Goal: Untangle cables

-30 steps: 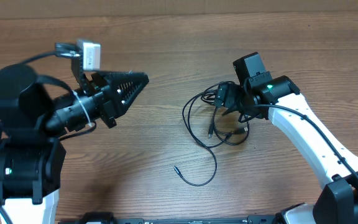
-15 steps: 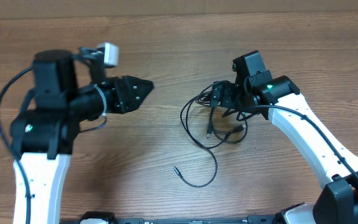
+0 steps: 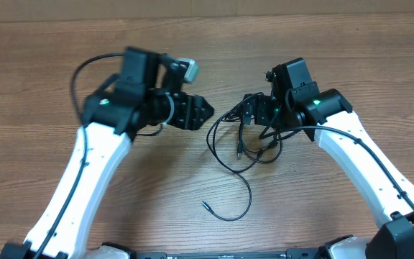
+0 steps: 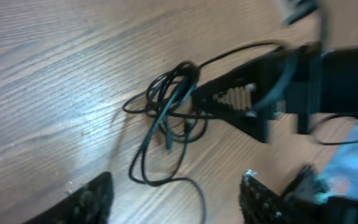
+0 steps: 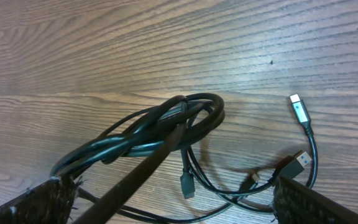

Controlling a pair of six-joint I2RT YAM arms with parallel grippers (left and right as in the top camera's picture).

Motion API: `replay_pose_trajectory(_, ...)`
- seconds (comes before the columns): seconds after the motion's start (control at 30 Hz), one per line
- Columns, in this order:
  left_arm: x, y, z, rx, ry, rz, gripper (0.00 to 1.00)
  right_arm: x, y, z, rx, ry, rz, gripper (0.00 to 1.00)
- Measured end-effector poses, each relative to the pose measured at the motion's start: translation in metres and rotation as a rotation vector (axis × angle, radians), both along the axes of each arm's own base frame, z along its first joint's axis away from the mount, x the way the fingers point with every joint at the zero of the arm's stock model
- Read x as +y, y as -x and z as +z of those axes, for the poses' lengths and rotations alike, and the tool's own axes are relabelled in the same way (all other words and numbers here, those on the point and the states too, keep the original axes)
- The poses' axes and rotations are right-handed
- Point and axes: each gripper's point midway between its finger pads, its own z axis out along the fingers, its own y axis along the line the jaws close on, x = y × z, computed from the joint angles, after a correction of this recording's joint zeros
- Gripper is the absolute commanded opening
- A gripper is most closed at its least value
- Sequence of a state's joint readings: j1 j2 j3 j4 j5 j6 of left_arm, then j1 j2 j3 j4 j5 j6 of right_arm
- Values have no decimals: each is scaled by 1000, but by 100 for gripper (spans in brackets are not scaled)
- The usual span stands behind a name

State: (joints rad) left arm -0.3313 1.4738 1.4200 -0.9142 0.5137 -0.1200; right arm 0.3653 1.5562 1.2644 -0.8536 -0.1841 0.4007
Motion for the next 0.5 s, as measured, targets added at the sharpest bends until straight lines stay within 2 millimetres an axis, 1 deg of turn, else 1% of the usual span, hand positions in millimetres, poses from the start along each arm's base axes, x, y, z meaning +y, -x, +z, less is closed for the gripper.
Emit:
replay_pose_trajectory(0.03, -6, -1, -7, -3, -18, -26, 72, 0, 0, 1, -3, -3, 2, 100)
replay_pose_trajectory(0.17, -34, -10, -32, -59, -77, -144, 71, 1, 1, 2, -4, -5, 4, 100)
replay_pose_trajectory(0.23, -46, -15, -44, -86, -108, -183, 66, 1, 1, 2, -1, -8, 6, 100)
replay_pose_trajectory(0.33, -57, -22, -59, -115, -147, -215, 59, 1, 2, 2, 1, -7, 7, 100)
replay_pose_trajectory(0.4, -60, -27, -64, -136, -167, -220, 43, -1, 2, 1, 5, -3, 2, 100)
replay_pose_trajectory(0.5, -58, -37, -66, -179, -200, -208, 4, -1, 2, 1, 4, -6, 3, 100)
